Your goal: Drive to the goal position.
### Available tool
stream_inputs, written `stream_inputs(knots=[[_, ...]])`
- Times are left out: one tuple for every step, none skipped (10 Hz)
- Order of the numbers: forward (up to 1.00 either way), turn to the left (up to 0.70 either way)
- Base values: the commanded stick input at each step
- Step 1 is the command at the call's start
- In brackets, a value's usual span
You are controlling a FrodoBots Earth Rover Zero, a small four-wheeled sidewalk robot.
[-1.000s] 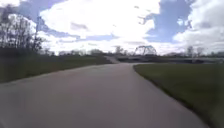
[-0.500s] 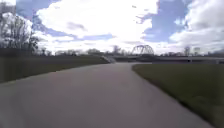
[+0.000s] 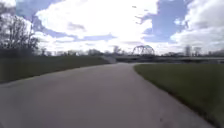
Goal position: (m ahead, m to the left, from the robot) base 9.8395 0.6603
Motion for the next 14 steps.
stream_inputs(knots=[[1.0, 0.0], [1.0, 0.0], [1.0, 0.0], [1.0, -0.05], [1.0, -0.18], [1.0, -0.1], [1.0, 0.0], [1.0, 0.0], [1.0, 0.0], [1.0, 0.0], [1.0, -0.27], [1.0, -0.27], [1.0, 0.0], [1.0, 0.0]])
